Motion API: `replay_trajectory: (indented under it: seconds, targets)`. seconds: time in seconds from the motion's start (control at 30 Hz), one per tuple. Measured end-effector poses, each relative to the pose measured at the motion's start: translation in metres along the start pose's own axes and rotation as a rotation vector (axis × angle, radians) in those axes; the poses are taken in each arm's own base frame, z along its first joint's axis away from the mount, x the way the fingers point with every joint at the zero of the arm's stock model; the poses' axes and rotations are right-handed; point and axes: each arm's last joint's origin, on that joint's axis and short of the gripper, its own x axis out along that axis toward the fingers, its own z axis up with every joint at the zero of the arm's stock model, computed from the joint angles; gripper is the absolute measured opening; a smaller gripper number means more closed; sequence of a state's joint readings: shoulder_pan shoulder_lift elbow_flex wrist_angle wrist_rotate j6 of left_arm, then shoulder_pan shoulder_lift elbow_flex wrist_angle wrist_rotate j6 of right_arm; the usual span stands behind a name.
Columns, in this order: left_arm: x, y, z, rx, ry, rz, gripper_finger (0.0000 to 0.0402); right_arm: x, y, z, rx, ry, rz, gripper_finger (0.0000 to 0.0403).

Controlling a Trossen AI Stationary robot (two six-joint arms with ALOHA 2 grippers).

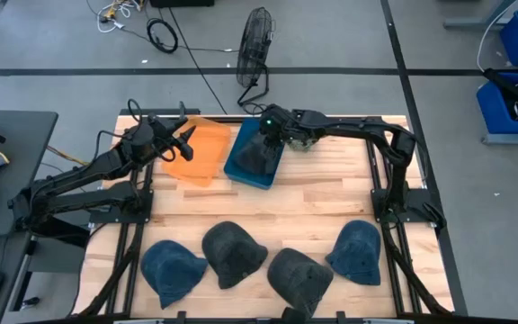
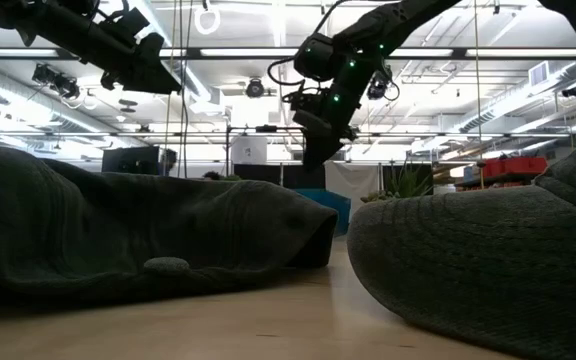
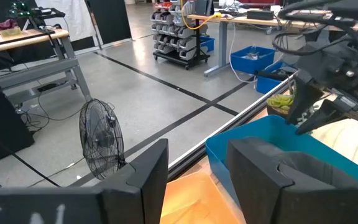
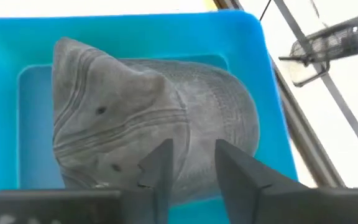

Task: Pick & Place hat
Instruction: Put the left black cap into the blue bin

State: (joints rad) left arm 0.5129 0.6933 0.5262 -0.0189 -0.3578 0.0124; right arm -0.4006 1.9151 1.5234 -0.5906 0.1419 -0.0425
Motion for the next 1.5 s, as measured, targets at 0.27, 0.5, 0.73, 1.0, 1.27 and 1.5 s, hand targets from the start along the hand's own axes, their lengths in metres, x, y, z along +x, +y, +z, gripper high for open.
replay_trajectory:
  seconds: [0.27, 0.5, 0.73, 1.0, 1.27, 1.5]
  targets:
    - [0.0, 0.0, 0.0, 0.002, 0.004, -0.001, 0.0169, -0.033, 0.006, 0.013, -0.087, -0.009, 0.015, 0.0157]
    - [0.0, -0.002, -0.003, 0.009, 0.024, -0.061, 0.0169, -0.065, 0.022, 0.022, -0.185, 0.067, 0.049, 0.0151]
    - [-0.003, -0.014, -0.003, -0.055, 0.045, -0.412, 0.0169, -0.087, 0.031, 0.017, -0.228, 0.197, 0.071, 0.0146]
    - [-0.01, -0.029, -0.004, -0.193, 0.096, -0.605, 0.0169, -0.094, 0.034, 0.007, -0.227, 0.298, 0.076, 0.0135]
    - [-0.016, -0.038, -0.004, -0.241, 0.126, -0.669, 0.0169, -0.096, 0.046, 0.008, -0.231, 0.277, 0.089, 0.0127]
    - [-0.019, -0.044, -0.005, -0.23, 0.137, -0.707, 0.0169, -0.095, 0.079, -0.001, -0.296, 0.272, 0.193, 0.0127]
